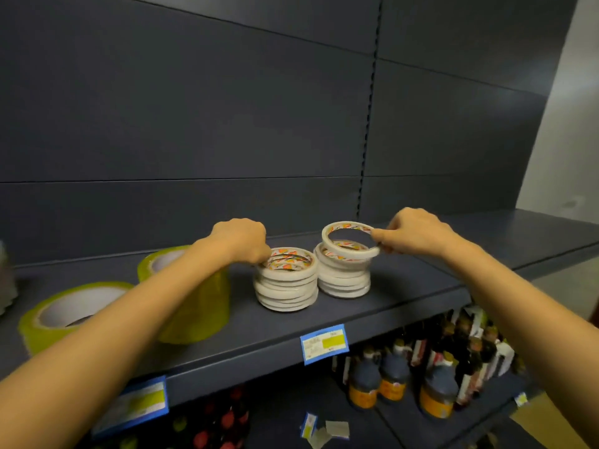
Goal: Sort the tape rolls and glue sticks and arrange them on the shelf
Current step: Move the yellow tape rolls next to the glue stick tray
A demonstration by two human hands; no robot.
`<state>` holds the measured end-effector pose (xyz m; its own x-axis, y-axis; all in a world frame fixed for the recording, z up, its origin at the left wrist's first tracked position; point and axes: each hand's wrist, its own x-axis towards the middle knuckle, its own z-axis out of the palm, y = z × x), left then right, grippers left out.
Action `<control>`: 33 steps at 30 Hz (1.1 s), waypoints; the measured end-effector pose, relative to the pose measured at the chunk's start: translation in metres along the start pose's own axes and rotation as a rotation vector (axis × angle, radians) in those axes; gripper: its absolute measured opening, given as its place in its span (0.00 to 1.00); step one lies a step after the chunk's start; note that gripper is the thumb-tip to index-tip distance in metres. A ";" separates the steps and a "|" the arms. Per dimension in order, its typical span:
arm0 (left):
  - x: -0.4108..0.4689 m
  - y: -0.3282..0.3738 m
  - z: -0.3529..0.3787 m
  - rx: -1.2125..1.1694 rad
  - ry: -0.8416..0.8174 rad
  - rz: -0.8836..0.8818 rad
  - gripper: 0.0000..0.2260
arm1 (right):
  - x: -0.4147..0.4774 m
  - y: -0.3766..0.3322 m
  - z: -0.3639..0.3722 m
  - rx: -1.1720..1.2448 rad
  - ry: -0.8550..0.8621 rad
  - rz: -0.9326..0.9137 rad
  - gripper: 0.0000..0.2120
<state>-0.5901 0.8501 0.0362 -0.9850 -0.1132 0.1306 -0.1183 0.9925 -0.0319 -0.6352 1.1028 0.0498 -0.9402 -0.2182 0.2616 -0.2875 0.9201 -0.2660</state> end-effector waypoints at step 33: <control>-0.328 -0.196 0.012 0.239 0.601 -0.825 0.11 | -0.118 -0.337 0.097 0.262 0.058 -1.337 0.14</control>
<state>-0.2454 0.6925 -0.0124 -0.3701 -0.6443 0.6692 -0.8112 0.5752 0.1051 -0.4450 0.7875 0.0188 0.0877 -0.8659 0.4924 -0.9961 -0.0700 0.0542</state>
